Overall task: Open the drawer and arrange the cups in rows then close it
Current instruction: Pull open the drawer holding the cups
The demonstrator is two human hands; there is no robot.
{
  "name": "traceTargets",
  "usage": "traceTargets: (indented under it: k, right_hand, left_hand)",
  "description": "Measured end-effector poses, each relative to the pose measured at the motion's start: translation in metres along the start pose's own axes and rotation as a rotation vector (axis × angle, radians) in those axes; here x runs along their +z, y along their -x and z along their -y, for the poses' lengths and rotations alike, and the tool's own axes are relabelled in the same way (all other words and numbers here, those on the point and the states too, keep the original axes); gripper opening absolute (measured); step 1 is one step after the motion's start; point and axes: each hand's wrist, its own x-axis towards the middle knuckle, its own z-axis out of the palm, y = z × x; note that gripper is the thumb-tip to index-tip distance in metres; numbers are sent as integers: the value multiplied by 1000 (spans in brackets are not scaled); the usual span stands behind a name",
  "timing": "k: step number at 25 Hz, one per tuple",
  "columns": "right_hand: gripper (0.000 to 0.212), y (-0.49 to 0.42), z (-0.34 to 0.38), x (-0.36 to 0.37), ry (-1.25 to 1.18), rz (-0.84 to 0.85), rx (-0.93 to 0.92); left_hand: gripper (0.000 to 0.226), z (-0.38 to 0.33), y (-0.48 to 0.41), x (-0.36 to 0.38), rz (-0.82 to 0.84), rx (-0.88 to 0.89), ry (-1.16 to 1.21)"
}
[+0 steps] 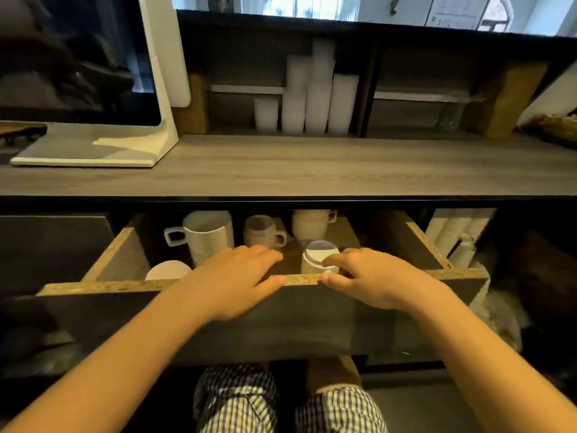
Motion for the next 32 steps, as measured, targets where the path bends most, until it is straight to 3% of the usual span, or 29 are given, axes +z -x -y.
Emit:
traceTargets:
  k: [1,5,8,15,20,24,32]
  right_hand:
    - [46,0,0,4,-13,4,-7]
    - [47,2,0,23,30,-105,-7]
    - [46,5,2,26,64,-154,1]
    - [47,34,9,36,78,-163,25]
    - [63,64,19,41,27,-149,10]
    - [54,98,29,45,19,-133,10]
    - [58,115,43,52,25,-163,-7]
  left_hand:
    - [53,-1,1,6,13,-15,-21]
    - [73,0,8,37,-217,-27,-148]
    - [75,-1,9,40,-306,-64,-138]
    - [67,-19,38,42,-284,-83,-150]
    - [64,-37,65,43,-275,-92,-109]
    - [61,-52,91,48,-275,-84,-107]
    - [62,-63,112,45,-275,-86,-87]
